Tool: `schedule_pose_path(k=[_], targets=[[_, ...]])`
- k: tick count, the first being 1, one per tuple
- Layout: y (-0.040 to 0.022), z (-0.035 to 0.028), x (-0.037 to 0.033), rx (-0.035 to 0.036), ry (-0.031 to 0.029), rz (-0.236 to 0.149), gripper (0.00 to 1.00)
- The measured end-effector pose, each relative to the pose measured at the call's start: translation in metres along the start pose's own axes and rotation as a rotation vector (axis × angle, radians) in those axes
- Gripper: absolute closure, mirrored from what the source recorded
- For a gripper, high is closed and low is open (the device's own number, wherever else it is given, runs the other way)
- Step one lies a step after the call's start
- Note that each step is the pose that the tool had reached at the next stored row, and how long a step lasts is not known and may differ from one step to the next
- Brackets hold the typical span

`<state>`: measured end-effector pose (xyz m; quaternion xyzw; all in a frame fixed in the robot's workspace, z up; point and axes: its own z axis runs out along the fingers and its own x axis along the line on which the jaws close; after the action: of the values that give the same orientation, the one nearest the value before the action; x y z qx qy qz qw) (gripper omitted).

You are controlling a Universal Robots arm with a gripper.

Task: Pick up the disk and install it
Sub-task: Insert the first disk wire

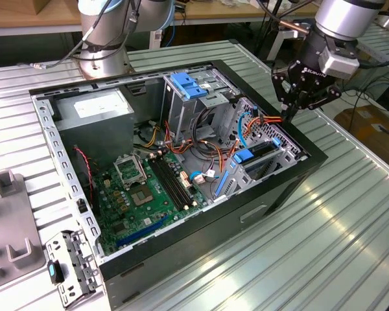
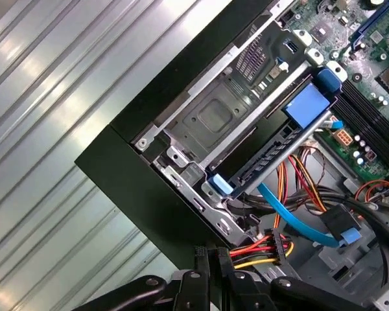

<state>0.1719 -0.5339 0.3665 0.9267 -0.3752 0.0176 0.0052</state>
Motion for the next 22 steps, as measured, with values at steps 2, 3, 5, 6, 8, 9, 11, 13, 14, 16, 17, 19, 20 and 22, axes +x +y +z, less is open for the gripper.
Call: schedule_pose_path(k=[2, 3, 5, 6, 8, 9, 11, 13, 14, 16, 17, 19, 20, 22], targets=[[0.0006, -0.0010, -0.0006, 0.0003, 0.0001, -0.012, 0.83], [0.0006, -0.0020, -0.0006, 0.0006, 0.0000, -0.017, 0.83], [0.0006, -0.0055, -0.0005, 0.0009, 0.0001, -0.024, 0.83], [0.0006, -0.0062, -0.0005, 0.0010, -0.0001, -0.026, 0.83], [0.0007, -0.0064, -0.0005, 0.0013, -0.0003, -0.027, 0.83], [0.0006, -0.0067, -0.0005, 0.0010, -0.0001, -0.028, 0.83], [0.0026, -0.0071, -0.0026, 0.0008, 0.0001, -0.027, 0.83], [0.0055, -0.0071, -0.0055, 0.0010, 0.0000, -0.026, 0.83], [0.0072, -0.0072, -0.0072, 0.0010, 0.0000, -0.026, 0.83], [0.0103, -0.0073, -0.0104, 0.0009, 0.0001, -0.026, 0.83], [0.0114, -0.0073, -0.0116, 0.0009, 0.0000, -0.026, 0.83], [0.0121, -0.0074, -0.0122, 0.0005, 0.0001, -0.013, 0.83], [0.0121, -0.0073, -0.0123, 0.0002, 0.0000, -0.003, 0.83], [0.0123, -0.0074, -0.0125, -0.0003, 0.0001, 0.008, 0.83]])
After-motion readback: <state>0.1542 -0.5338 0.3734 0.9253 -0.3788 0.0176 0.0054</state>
